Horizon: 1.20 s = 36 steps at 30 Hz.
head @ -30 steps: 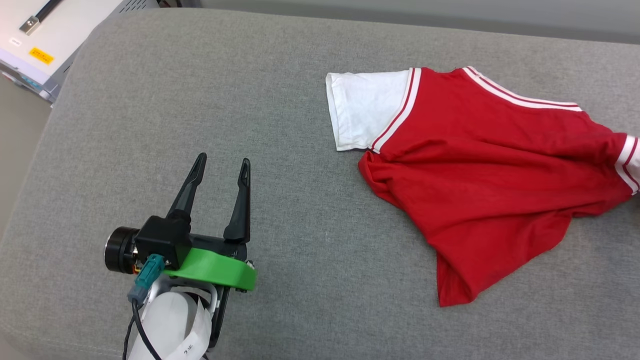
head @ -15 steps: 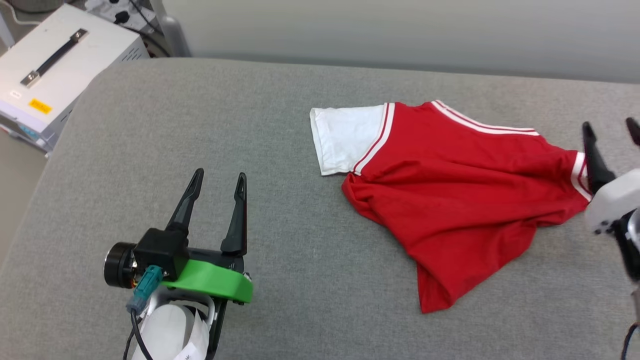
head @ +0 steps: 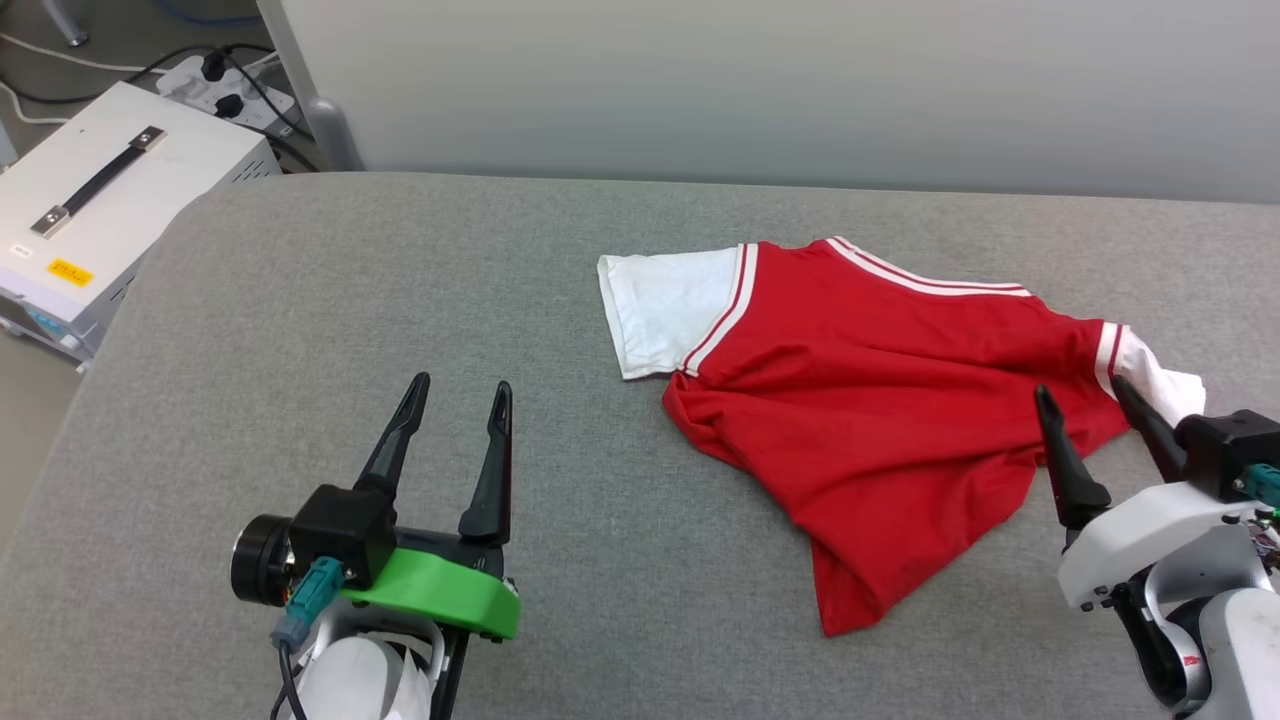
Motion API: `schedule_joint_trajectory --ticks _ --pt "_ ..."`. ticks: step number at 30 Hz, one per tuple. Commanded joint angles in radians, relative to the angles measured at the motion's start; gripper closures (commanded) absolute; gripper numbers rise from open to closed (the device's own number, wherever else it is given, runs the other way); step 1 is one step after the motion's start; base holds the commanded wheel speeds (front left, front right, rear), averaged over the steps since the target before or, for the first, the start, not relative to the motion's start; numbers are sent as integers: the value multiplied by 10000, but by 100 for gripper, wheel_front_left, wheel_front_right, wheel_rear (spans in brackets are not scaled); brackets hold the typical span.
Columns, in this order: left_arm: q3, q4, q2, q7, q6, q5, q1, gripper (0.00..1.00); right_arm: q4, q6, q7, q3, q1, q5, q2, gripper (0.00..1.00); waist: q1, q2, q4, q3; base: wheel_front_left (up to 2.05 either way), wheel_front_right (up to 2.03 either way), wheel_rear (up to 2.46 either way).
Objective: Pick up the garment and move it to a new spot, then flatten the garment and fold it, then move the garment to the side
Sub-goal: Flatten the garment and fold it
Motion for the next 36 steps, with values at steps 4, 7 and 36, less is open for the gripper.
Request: schedule_joint_trajectory --ticks 4,7,36 --pt "-94 6 44 -57 -30 -32 4 0 -352 -7 752 325 146 138 -149 0 0 120 279 201 0 0 0" --pt "-145 13 60 -57 -30 -43 -74 0 -499 -7 1780 692 142 264 -332 0 0 120 479 349 0 0 0" --pt "-367 131 -84 -57 -31 -69 -731 0 1056 -7 8896 2374 -838 1860 -1485 91 0 120 2450 1543 0 0 0"
